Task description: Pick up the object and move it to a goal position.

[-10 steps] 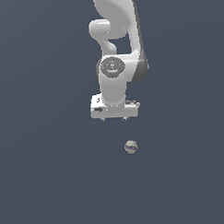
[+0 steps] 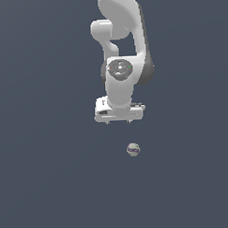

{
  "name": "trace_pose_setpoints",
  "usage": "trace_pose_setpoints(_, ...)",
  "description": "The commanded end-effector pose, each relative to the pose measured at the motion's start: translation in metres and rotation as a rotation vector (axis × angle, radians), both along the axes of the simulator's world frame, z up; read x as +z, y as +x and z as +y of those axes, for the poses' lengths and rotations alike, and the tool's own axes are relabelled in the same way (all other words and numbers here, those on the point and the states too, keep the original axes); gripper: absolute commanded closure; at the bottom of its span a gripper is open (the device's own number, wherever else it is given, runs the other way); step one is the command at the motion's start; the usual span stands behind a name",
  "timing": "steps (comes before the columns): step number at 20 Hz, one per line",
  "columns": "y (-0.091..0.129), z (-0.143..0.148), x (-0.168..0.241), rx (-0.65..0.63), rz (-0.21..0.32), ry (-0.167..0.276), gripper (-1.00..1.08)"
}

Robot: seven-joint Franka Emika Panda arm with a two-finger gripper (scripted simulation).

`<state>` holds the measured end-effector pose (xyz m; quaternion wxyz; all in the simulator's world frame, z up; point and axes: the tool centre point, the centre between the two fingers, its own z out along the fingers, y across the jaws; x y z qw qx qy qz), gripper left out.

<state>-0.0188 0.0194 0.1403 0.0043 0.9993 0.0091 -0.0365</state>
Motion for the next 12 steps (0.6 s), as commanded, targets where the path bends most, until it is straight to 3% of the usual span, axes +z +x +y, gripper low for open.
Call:
trace_pose_setpoints(1,0.001,0.002,0.000,0.011,-0.001,-0.005,-0.92)
trace_pose_setpoints(12,0.014,0.009,-0.006,-0.049,-0.011,-0.005,-0.92)
